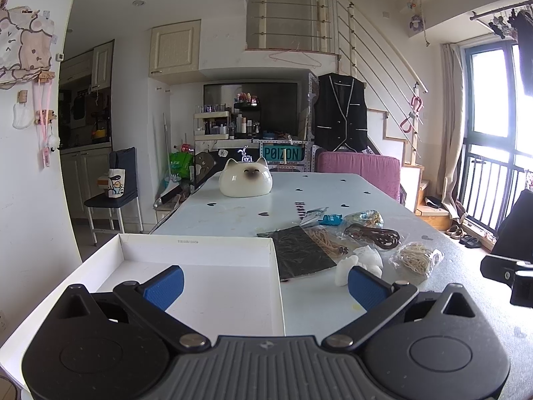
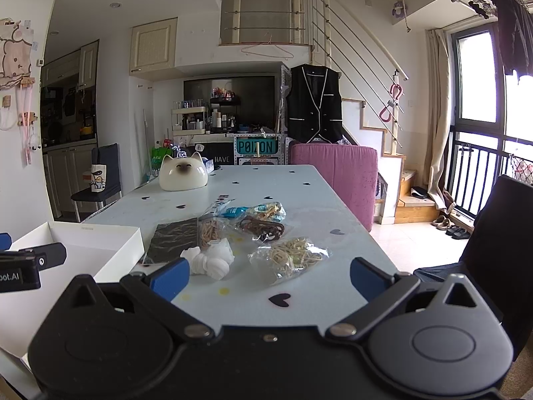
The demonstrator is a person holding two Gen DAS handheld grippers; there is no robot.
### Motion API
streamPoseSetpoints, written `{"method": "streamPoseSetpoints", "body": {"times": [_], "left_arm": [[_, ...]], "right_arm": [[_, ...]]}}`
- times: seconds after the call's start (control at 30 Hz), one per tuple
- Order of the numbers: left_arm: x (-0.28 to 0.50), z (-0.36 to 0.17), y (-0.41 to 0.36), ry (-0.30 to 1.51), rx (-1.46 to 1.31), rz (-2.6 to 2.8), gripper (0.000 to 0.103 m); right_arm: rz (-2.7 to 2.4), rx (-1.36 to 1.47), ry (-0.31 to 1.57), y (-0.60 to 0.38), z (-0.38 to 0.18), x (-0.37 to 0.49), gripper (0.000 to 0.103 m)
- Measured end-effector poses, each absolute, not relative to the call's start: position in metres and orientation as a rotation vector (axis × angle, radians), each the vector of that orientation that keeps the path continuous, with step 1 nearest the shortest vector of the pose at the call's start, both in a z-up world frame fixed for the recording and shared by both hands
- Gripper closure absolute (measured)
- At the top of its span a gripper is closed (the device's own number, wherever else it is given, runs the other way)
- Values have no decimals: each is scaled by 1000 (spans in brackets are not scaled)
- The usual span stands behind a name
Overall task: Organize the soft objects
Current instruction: 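Reach the left gripper to the black wrapped packet and grasp it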
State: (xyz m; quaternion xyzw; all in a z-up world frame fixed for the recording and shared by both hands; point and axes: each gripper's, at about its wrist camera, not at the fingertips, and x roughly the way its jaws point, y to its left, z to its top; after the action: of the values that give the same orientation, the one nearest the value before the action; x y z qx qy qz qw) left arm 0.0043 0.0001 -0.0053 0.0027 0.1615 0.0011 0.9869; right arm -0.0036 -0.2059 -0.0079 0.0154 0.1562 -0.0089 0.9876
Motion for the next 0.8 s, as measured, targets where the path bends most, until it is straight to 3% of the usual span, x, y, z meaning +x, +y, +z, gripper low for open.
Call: {"method": "streamPoseSetpoints", "body": {"times": [0.53, 0.8], "left_arm": [[50, 42, -18, 334, -57, -22, 0], [119, 64, -25, 455, -128, -123, 0]], "right_arm": [[-31, 23, 268, -227, 20, 26, 0], [-33, 27, 259, -237, 25, 49, 0]]}}
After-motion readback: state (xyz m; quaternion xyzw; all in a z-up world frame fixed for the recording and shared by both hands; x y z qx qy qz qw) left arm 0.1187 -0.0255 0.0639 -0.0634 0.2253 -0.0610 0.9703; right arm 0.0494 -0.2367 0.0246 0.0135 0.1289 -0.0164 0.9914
